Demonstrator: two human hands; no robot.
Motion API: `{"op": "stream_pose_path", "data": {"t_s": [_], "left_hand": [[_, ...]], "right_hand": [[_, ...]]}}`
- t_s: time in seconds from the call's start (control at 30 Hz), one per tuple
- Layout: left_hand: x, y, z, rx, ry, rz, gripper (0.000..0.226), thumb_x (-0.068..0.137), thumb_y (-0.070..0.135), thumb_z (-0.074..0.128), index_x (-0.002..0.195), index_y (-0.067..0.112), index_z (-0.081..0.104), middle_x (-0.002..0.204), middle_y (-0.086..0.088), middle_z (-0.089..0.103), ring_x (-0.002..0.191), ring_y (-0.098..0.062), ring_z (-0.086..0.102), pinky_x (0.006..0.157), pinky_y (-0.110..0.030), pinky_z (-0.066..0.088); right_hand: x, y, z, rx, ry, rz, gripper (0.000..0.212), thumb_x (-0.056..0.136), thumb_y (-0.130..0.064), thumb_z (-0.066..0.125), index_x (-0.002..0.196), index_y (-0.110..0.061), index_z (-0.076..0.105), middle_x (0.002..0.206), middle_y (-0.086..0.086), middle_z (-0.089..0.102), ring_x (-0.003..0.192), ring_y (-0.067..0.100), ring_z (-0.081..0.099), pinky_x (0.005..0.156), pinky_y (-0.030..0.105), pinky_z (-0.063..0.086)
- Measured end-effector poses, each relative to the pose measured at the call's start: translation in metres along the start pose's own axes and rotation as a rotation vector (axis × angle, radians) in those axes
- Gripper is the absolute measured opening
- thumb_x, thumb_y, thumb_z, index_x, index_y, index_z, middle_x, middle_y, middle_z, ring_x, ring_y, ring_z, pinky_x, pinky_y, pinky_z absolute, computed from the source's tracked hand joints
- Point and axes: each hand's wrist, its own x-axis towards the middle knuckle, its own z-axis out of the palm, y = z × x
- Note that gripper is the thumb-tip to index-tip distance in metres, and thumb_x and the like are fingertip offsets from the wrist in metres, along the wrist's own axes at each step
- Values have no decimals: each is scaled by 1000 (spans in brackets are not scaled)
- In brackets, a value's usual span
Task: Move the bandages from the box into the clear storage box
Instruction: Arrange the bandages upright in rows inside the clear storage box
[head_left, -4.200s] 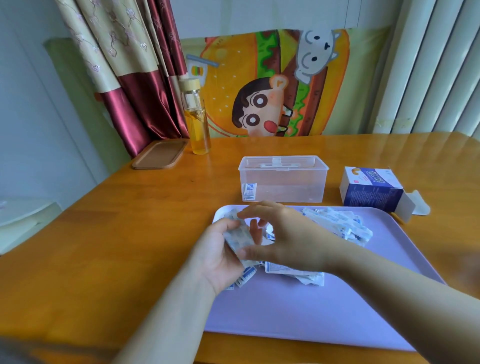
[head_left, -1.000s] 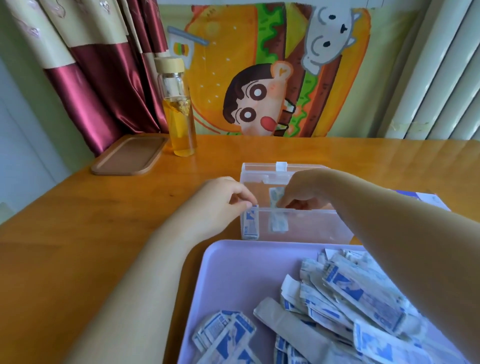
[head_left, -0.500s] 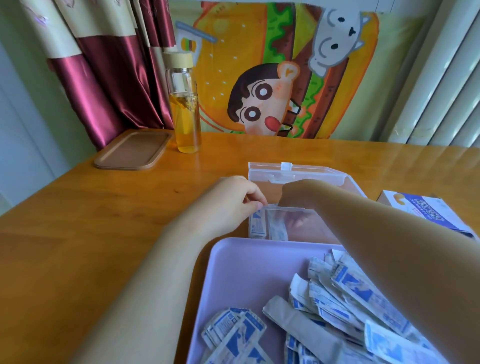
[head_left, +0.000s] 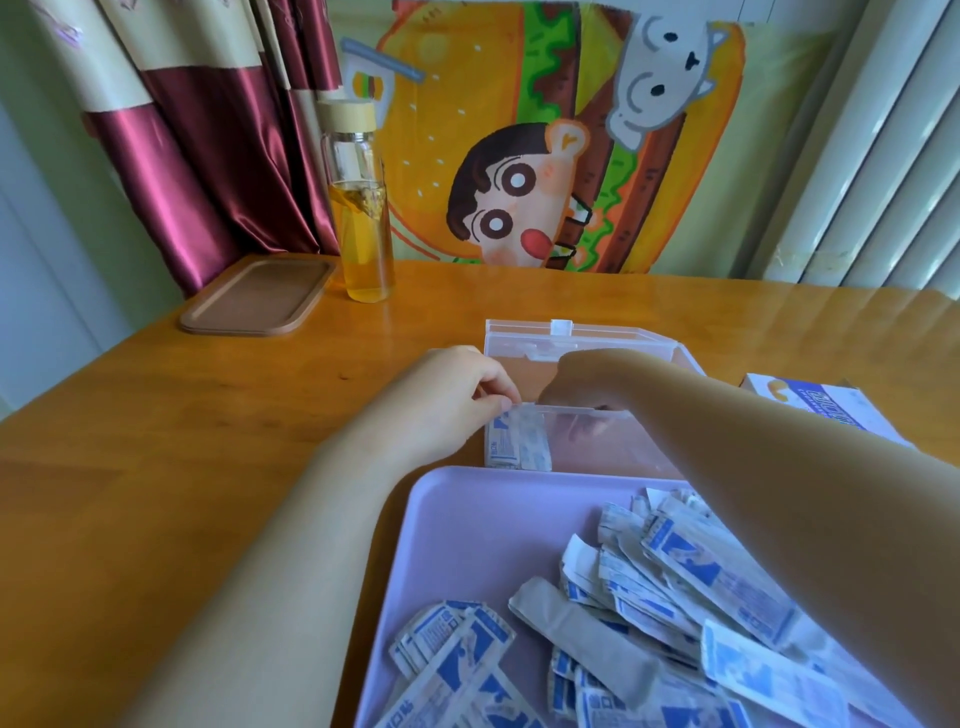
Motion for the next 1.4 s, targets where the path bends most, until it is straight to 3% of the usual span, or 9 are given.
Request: {"op": "stream_pose_path", "data": {"t_s": [0.3, 0.43, 0.6, 0.73, 0.87, 1.0, 1.2, 1.3, 1.4], "left_hand": [[-16, 7, 16, 118, 70, -28, 32, 95, 18, 53, 126, 25, 57, 122, 5, 53, 116, -15, 43, 87, -22, 32], [-22, 15, 18, 183, 45, -28, 45, 95, 17, 52, 139, 23, 44, 140, 2, 43, 129, -20, 34, 102, -30, 30], [-32, 28, 14, 227, 81, -48, 51, 95, 16, 53, 143, 23, 37, 148, 3, 32, 134, -22, 29, 109, -34, 27], [-60, 44, 15, 227, 111, 33, 45, 95, 14, 52, 138, 25, 44, 140, 6, 38, 124, -17, 38, 103, -33, 34], [-96, 44, 18, 267, -81, -39, 30, 93, 20, 56, 123, 20, 57, 119, 2, 55, 93, -9, 48, 79, -22, 36], [-127, 44, 15, 418, -326, -338, 42, 91, 41, 57, 124, 16, 55, 119, -5, 57, 100, -18, 55, 81, -28, 45], [-148, 63, 30, 528, -329, -452, 73, 77, 70, 54, 119, 11, 47, 114, -6, 52, 89, -20, 54, 71, -33, 45], [-146, 69, 40, 554, -335, -440, 74, 78, 68, 55, 124, 11, 41, 123, -8, 46, 91, -22, 51, 69, -30, 42], [-144, 66, 41, 452, -364, -398, 82, 79, 54, 62, 143, 18, 26, 141, -7, 29, 112, -25, 52, 85, -34, 48]], "right_hand": [[-76, 51, -4, 44, 727, -315, 15, 88, -30, 54, 90, -25, 69, 89, -6, 68, 82, 20, 63, 72, 36, 56], [-120, 81, 12, -3, 579, -371, 8, 84, -30, 66, 84, -23, 67, 75, -12, 62, 75, 12, 61, 70, 30, 53], [-142, 108, 45, -213, 315, -278, 37, 75, -46, 73, 100, -22, 61, 90, -6, 64, 79, 13, 59, 71, 28, 51], [-147, 118, 58, -187, 377, -228, 32, 76, -36, 73, 100, -19, 60, 85, -5, 61, 76, 18, 58, 64, 30, 50], [-151, 124, 55, -105, 424, -204, 20, 80, -30, 71, 88, -13, 63, 75, 0, 60, 70, 20, 55, 56, 28, 42], [-157, 130, 52, 7, 440, -184, 33, 86, -32, 66, 77, 0, 65, 66, 12, 58, 56, 20, 47, 50, 28, 34], [-165, 137, 50, 105, 412, -175, 28, 90, -26, 59, 95, 0, 68, 72, 9, 59, 58, 17, 49, 45, 22, 34], [-167, 142, 51, 153, 477, -170, 26, 87, -24, 63, 110, -12, 65, 85, 3, 63, 69, 17, 57, 49, 22, 41], [-167, 144, 51, 225, 515, -174, 33, 85, -24, 67, 115, -12, 59, 84, -1, 62, 68, 14, 58, 47, 22, 40]]}}
